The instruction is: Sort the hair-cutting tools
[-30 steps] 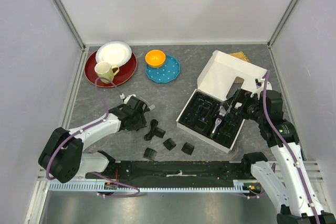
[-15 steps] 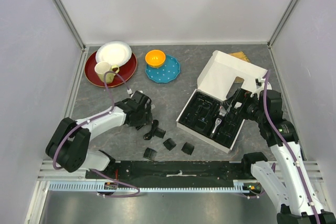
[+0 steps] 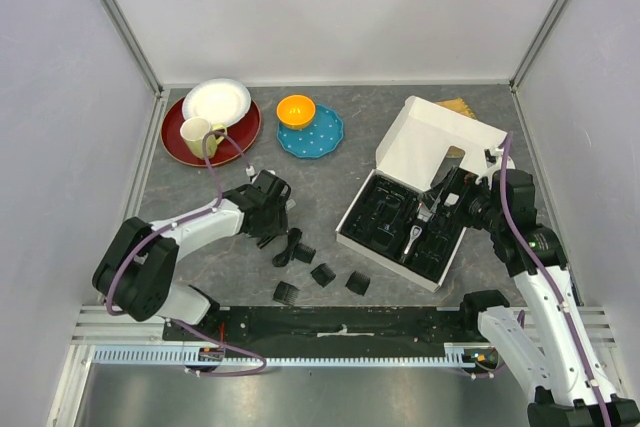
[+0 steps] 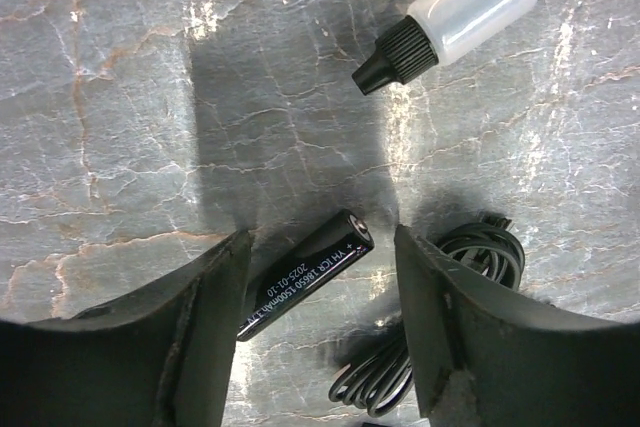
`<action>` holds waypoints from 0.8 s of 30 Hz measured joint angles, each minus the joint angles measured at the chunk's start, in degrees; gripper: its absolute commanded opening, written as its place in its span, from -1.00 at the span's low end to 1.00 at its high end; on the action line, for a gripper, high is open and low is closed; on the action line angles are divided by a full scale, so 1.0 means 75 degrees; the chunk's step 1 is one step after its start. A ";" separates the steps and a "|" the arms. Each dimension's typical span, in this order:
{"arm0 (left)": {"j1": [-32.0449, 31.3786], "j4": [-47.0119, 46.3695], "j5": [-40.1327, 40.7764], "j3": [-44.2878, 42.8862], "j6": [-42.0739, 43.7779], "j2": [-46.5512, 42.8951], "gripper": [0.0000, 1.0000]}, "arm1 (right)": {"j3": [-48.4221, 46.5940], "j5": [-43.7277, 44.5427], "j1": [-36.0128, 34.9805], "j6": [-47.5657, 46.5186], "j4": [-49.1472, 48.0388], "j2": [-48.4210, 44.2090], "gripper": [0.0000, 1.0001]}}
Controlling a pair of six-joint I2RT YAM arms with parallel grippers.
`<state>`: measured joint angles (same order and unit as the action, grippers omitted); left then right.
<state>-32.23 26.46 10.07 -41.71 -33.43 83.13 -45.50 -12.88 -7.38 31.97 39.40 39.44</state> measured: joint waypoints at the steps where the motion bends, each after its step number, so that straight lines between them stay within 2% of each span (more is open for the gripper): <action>1: -0.0003 -0.0067 -0.0026 0.0041 -0.0017 -0.0050 0.42 | 0.0000 -0.0023 0.0000 0.0003 -0.0006 -0.0006 0.94; 6: -0.0006 -0.0274 -0.0178 0.0204 -0.0035 -0.0227 0.49 | 0.0073 -0.0058 0.0000 0.0052 -0.0082 -0.0131 0.93; 13: -0.0015 -0.0393 -0.0198 0.0338 -0.0055 -0.0356 0.37 | 0.0219 -0.0128 0.0000 0.0172 -0.0227 -0.0256 0.93; 20: -0.0300 -0.0216 -0.0140 0.0277 -0.0216 -0.0248 -0.08 | 0.0256 -0.0265 0.0000 0.0233 -0.0318 -0.0353 0.93; 24: -0.0449 0.0017 -0.0105 0.0076 -0.0268 -0.0035 -0.23 | 0.0262 -0.0318 0.0000 0.0236 -0.0335 -0.0370 0.93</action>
<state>-35.59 26.59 9.28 -41.15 -35.44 82.87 -43.53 -15.27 -7.38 33.74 36.88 36.67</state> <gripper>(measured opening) 0.444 0.967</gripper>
